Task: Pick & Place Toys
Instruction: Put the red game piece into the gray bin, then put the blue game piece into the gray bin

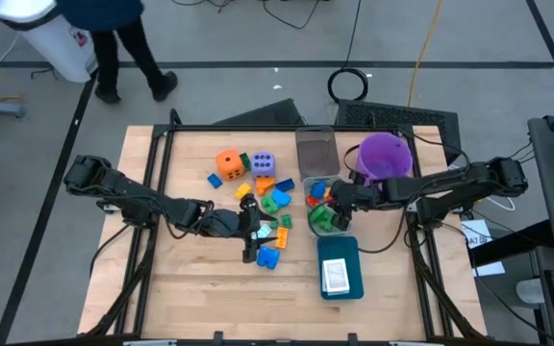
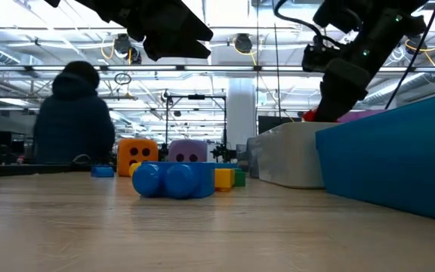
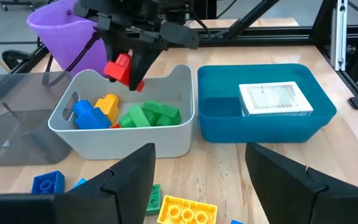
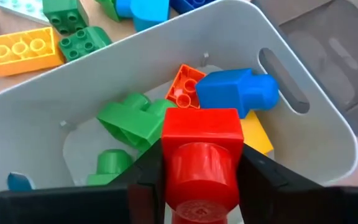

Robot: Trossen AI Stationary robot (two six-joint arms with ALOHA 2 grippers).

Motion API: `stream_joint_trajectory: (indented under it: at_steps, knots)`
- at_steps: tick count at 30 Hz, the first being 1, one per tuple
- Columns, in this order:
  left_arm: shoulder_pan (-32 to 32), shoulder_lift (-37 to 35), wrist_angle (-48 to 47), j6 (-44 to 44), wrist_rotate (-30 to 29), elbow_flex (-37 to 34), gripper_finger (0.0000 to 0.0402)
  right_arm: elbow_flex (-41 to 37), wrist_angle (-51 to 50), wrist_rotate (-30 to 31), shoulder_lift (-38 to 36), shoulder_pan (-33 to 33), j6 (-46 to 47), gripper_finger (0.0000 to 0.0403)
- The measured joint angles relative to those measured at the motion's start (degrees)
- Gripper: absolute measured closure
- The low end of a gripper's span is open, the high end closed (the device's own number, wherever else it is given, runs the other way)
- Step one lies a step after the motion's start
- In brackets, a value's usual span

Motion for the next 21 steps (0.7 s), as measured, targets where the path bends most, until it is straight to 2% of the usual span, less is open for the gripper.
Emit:
stream_joint_trajectory:
  at_steps: [16,18,21]
  knots:
    - [0.0,0.0,-0.03,-0.79,0.33,0.0,0.0148,-2.23,10.4,0.09,0.0,0.0,-3.18,0.0173]
    - [-0.05,0.0,-0.61,-1.75,3.34,0.02,0.0149,-2.23,11.06,0.09,0.0,0.0,-3.68,0.0165]
    - [-0.43,1.12,-2.95,-2.26,11.78,0.07,0.0149,-2.23,11.05,0.09,0.0,0.0,-4.17,0.0159]
